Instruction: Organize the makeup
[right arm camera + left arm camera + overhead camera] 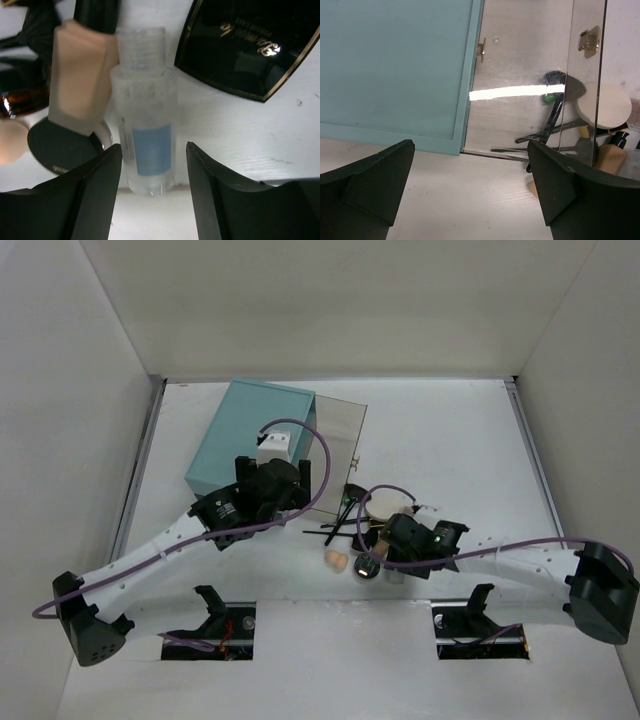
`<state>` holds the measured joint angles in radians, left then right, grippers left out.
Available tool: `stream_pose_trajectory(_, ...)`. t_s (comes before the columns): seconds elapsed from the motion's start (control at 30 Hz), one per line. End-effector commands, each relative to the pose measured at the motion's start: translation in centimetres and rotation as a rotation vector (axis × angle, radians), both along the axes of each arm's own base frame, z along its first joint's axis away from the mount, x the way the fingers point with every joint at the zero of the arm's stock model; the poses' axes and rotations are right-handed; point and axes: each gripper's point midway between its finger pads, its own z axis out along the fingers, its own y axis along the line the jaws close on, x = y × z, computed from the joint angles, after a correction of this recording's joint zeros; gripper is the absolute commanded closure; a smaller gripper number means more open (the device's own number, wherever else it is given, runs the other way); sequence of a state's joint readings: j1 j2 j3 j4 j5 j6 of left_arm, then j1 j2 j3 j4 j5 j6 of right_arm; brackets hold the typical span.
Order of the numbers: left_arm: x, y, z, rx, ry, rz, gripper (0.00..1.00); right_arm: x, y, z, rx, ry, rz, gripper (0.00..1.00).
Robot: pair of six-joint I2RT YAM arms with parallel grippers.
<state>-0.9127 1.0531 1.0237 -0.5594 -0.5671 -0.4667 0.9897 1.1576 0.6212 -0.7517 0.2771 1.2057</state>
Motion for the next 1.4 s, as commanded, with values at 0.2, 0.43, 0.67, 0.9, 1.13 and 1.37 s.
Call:
stream_pose_trajectory(0.2, -0.1, 2.2, 1.5, -0.017, -0.054, 0.05, 0.0, 3.5, 1.0, 0.0, 0.008, -0.134, -0.097, 0.76)
stream_pose_trajectory(0.43, 0.0, 3.9, 1.5, -0.027, -0.063, 0.094, 0.0, 5.7, -0.5, 9.2, 0.012, -0.34, -0.113, 0.89)
stream_pose_trajectory(0.67, 0.0, 5.8, 1.3, -0.046, -0.074, 0.145, 0.0, 13.5, 3.3, 21.1, 0.124, -0.681, -0.048, 0.9)
stream_pose_trajectory(0.9, -0.1, 6.7, 1.2, -0.063, -0.071, 0.166, 0.0, 23.1, 10.5, 26.0, 0.215, -0.806, 0.017, 0.89)
stream_pose_trajectory(1.13, -0.8, 6.0, 1.0, -0.07, -0.055, 0.135, 0.0, 28.9, 15.0, 23.4, 0.212, -0.745, 0.007, 0.85)
stream_pose_trajectory(1.37, -1.4, 5.2, 0.9, -0.062, -0.044, 0.093, 0.0, 30.0, 16.5, 18.8, 0.193, -0.641, 0.006, 0.65)
